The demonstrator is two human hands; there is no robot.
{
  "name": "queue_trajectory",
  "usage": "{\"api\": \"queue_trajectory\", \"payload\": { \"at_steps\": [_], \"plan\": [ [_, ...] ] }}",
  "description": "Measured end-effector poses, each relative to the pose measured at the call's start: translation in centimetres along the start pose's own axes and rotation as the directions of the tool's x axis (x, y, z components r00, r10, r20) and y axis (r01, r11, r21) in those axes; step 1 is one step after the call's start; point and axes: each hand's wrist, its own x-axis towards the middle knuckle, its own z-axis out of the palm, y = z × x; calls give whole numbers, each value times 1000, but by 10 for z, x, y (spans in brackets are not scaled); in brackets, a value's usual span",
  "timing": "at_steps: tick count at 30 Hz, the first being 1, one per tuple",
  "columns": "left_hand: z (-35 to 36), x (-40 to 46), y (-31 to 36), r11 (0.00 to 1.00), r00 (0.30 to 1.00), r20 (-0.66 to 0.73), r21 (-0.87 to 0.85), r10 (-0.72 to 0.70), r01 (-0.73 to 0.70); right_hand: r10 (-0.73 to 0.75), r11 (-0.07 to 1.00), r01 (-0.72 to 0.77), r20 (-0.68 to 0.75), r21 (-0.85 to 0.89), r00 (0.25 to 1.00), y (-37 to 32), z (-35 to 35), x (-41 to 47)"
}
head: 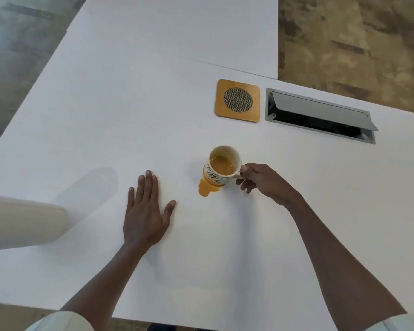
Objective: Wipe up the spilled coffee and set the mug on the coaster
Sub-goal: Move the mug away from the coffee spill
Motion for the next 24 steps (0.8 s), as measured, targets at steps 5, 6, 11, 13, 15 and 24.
{"api": "queue_trajectory", "payload": {
  "at_steps": [5, 6, 11, 13, 15, 24],
  "plan": [
    [-1, -1, 0, 1000, 1000, -12, -12, -2, 2, -1, 999, 0, 5, 51, 1000, -2, 2, -2],
    [-1, -1, 0, 1000, 1000, -12, -11, -2, 2, -3, 998, 3, 5, 58, 1000, -2, 2, -3],
    [-2, -1, 0, 1000, 1000, -9, -11, -5, 5, -34, 996, 35, -15, 86, 999, -11, -1, -10],
    [-2, -1, 0, 1000, 1000, -10, -10, -5, 5, -61, 994, 63, -29, 91, 998, -18, -3, -11],
    [-2, -1, 1, 1000, 1000, -11, -10, -4, 4, -86, 991, 89, -44, 97, 995, -27, -4, -11],
    [-3, -2, 1, 1000, 1000, -22, -15, -6, 6, -198, 969, 207, -84, 131, 977, -81, 7, -1]
  ]
}}
